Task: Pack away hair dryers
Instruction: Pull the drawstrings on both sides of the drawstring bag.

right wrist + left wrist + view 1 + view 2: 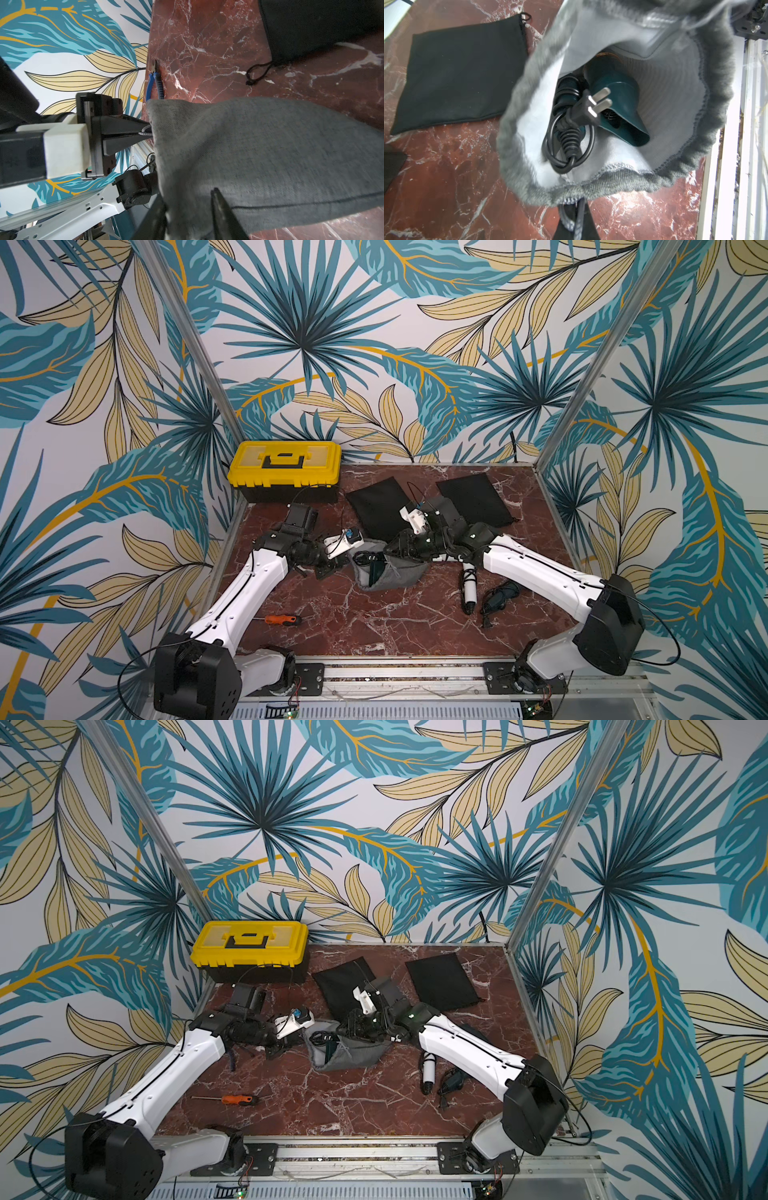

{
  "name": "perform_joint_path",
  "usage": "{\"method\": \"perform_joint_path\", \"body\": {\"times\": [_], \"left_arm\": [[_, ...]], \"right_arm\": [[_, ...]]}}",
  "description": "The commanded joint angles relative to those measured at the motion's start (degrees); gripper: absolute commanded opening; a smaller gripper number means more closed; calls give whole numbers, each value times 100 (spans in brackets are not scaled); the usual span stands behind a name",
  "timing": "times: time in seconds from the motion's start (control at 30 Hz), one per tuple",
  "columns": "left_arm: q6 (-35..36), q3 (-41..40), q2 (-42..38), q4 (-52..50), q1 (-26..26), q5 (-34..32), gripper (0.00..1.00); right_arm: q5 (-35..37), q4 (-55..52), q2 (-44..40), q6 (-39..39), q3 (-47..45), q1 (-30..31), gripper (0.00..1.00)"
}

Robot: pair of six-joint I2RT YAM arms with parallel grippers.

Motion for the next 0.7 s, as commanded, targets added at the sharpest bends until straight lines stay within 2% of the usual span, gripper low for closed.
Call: {"method": "perform_joint_path", "body": {"times": [0.0,0.23,0.67], "left_arm": [[80,321,-105,-308,-13,-116,0],[-34,509,-73,-352,-14,-146,0],[-112,547,-26,-352,-11,-158,0]], "right_arm": [[122,-430,5,-286,160,-18,47],[136,-783,-319,-678,198,-23,53],[-176,-693,-174,-977,371,5,52]]}}
